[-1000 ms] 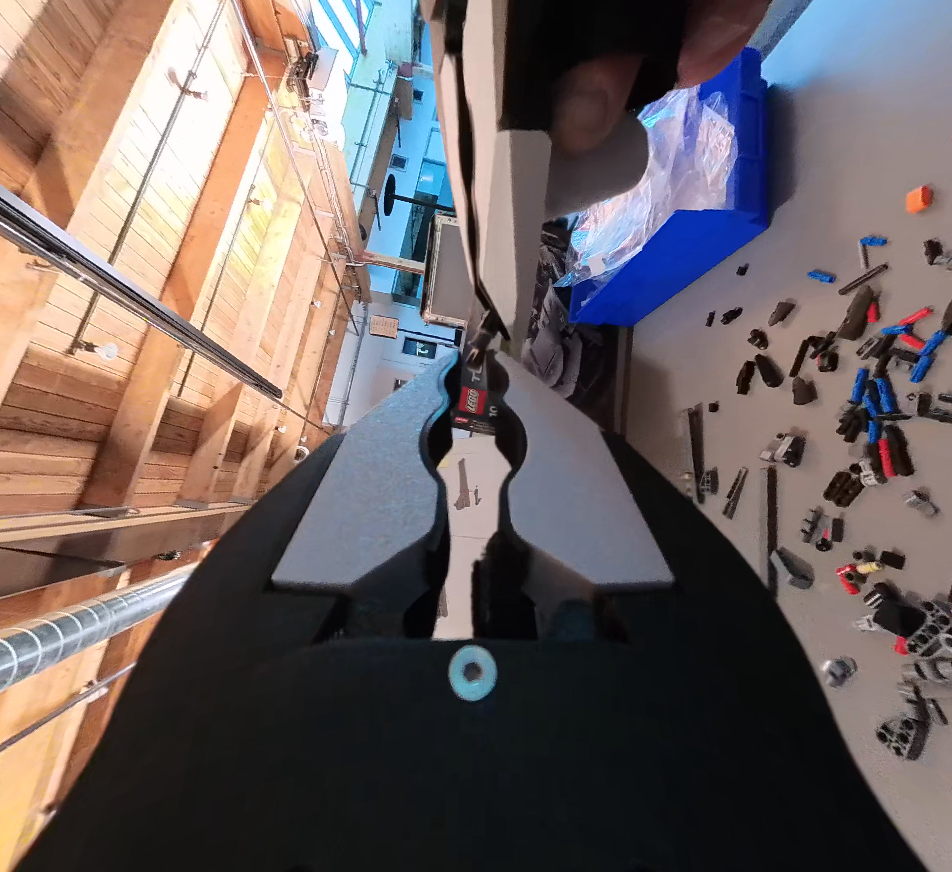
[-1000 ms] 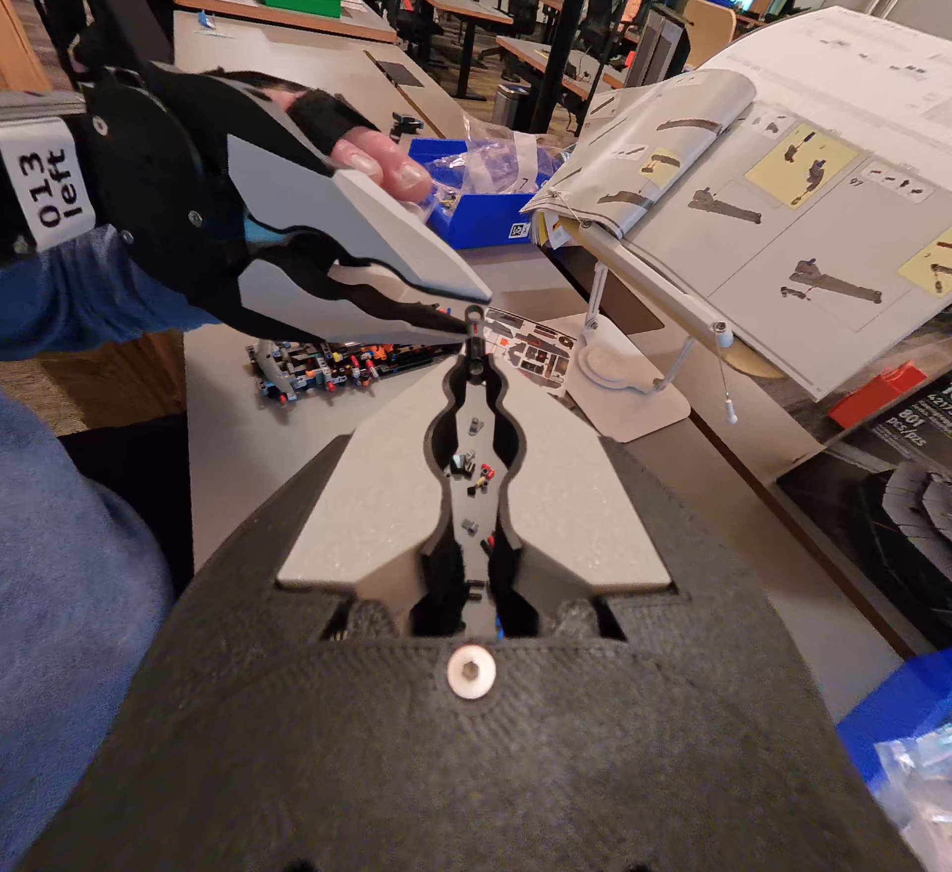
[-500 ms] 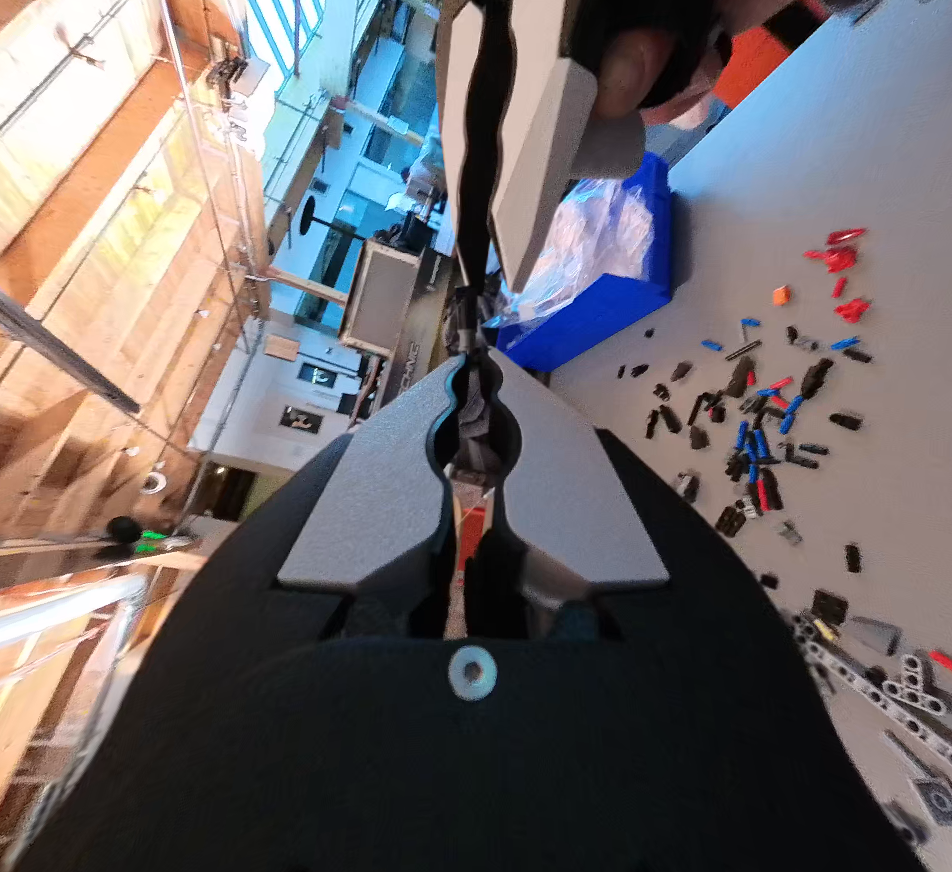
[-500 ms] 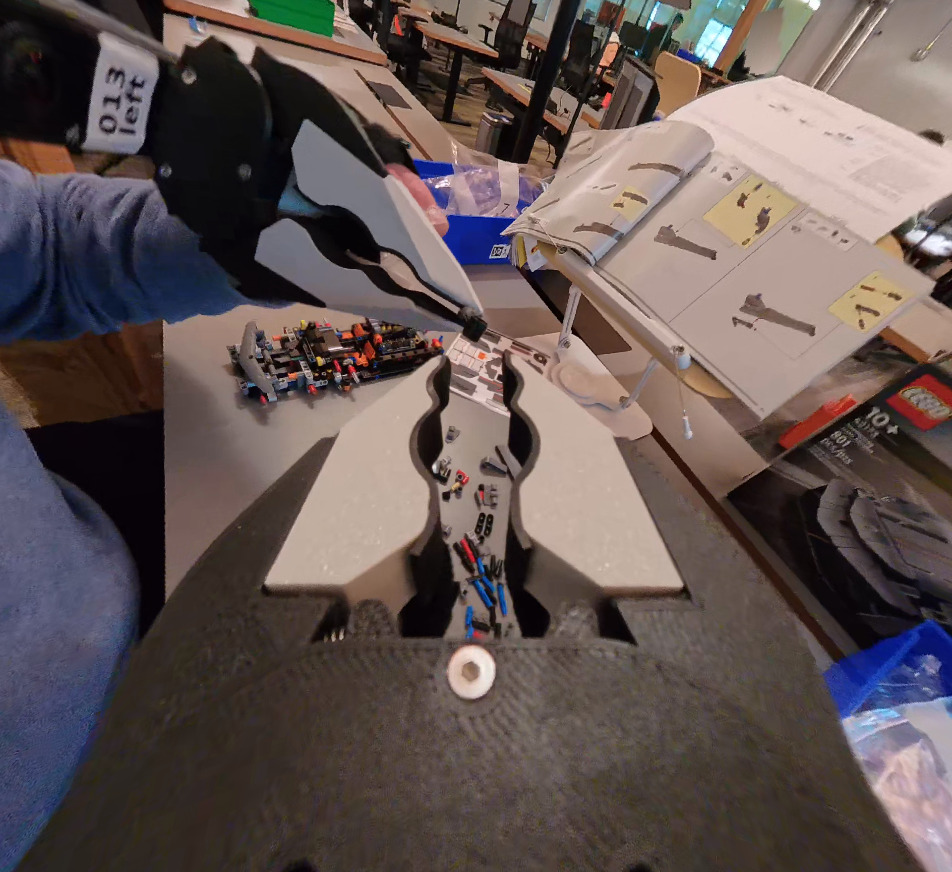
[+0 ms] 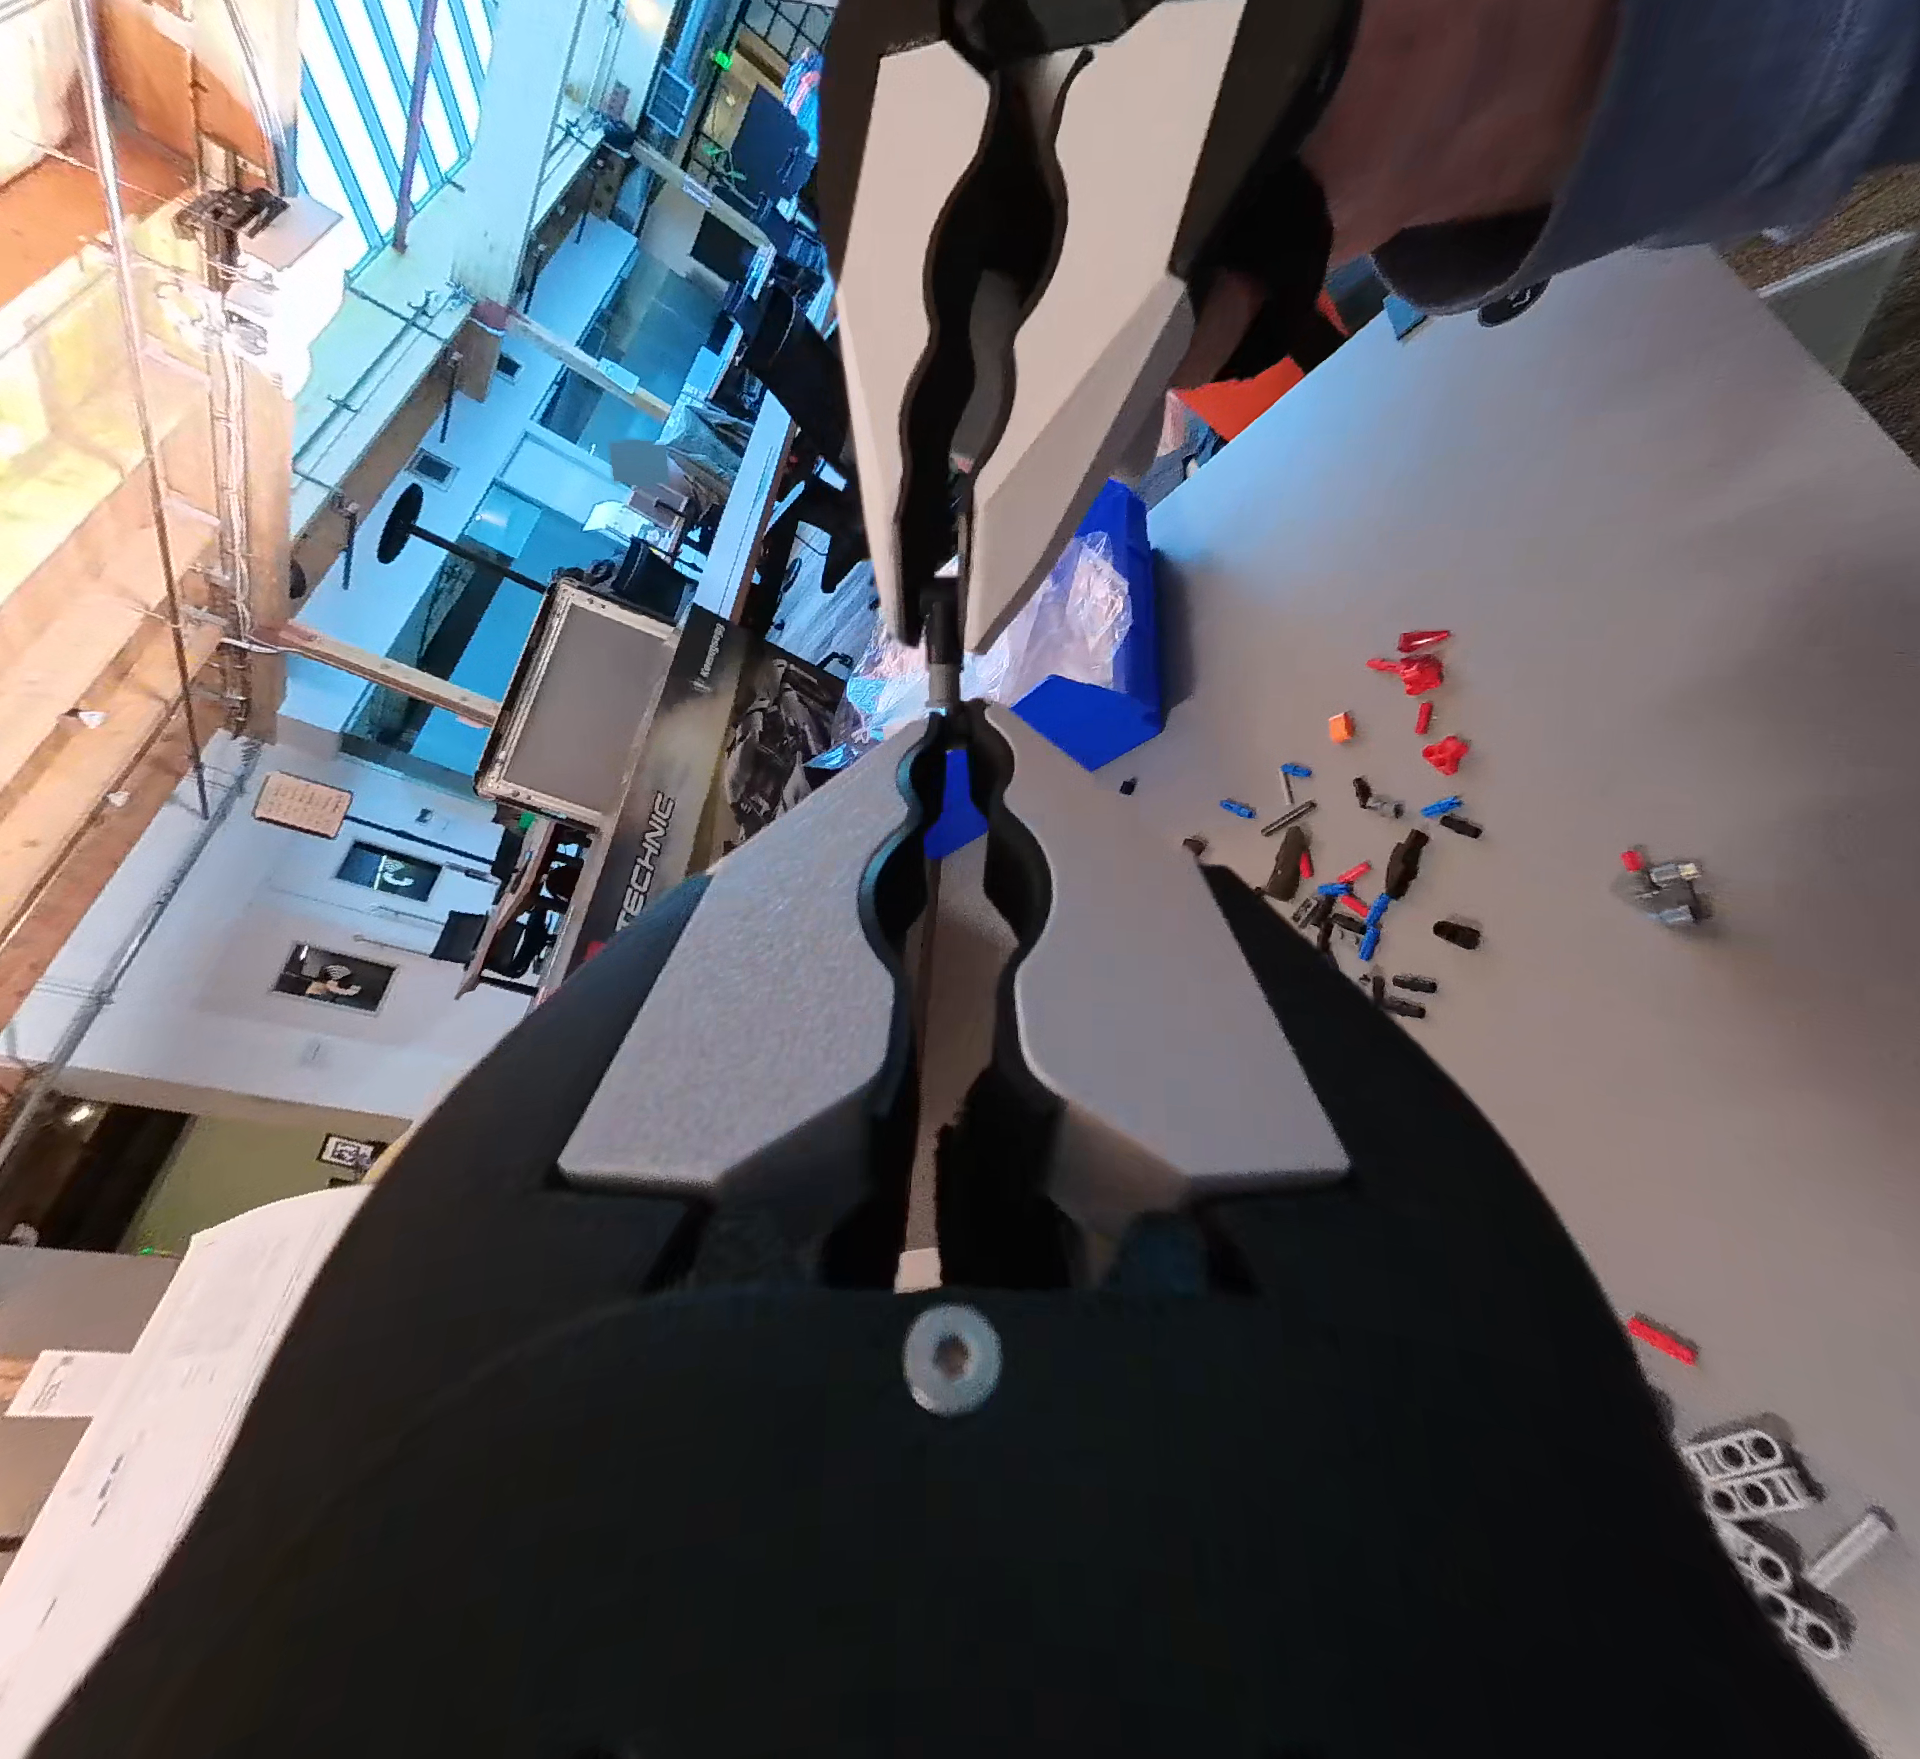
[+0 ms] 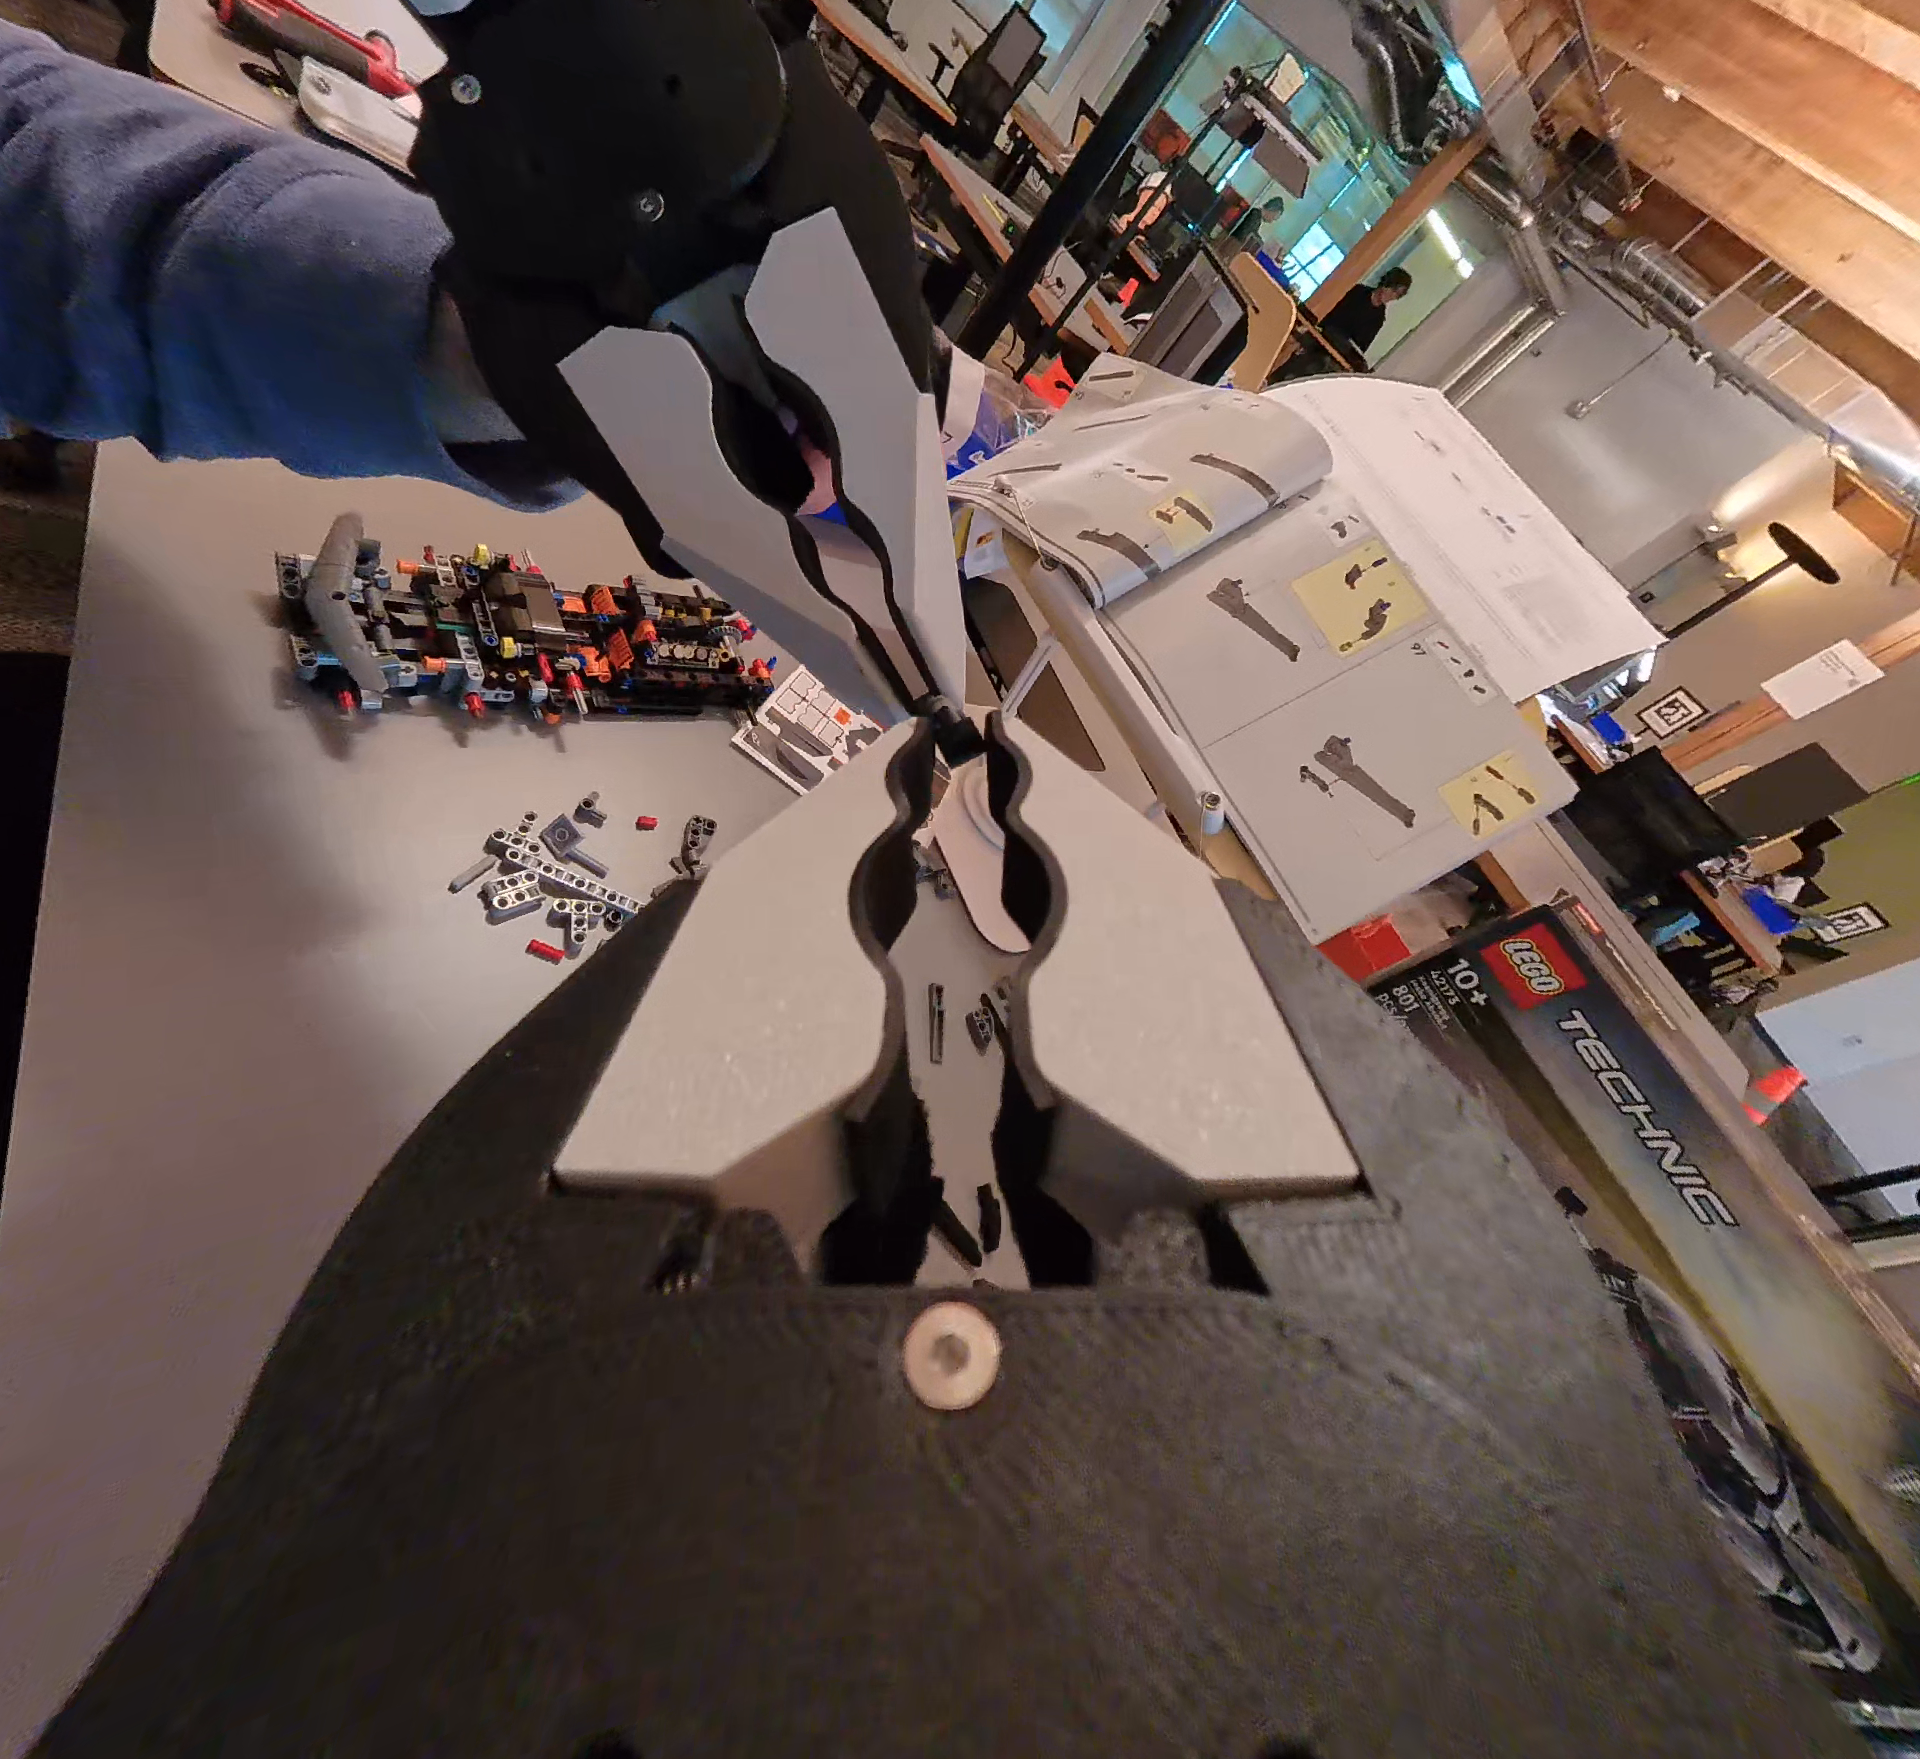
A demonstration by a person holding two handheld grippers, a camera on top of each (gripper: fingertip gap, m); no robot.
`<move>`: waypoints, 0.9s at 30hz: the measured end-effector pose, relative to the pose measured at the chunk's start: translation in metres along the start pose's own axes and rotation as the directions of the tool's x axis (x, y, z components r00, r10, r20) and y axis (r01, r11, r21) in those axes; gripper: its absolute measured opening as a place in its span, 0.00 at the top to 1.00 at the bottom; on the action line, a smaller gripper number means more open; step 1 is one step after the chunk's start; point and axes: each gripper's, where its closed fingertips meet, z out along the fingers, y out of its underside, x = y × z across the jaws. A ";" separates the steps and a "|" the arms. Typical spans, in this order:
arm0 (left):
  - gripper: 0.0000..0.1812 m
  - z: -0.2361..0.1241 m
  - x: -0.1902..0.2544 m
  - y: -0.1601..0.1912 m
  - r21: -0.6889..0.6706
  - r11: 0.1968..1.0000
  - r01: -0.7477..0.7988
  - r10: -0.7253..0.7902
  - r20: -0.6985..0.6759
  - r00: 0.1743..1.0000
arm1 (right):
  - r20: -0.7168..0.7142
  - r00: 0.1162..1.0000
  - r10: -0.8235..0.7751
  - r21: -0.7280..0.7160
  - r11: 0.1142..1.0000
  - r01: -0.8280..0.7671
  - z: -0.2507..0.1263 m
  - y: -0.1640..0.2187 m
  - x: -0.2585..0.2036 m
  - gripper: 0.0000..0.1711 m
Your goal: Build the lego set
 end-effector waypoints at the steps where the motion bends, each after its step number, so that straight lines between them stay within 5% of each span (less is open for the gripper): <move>1: 1.00 0.001 0.000 0.000 0.001 1.000 -0.001 0.001 -0.001 1.000 | -0.001 1.000 0.001 0.000 1.000 -0.001 0.000 0.000 0.000 0.96; 22: 0.99 0.008 -0.001 -0.003 -0.020 1.000 0.000 0.001 0.048 0.999 | 0.088 0.981 0.174 0.125 0.975 -0.184 -0.007 0.003 0.003 0.97; 27: 0.99 0.006 -0.008 -0.003 -0.112 0.981 -0.157 0.171 0.135 0.976 | 0.123 0.950 0.285 0.087 0.951 -0.297 -0.008 0.008 0.005 0.91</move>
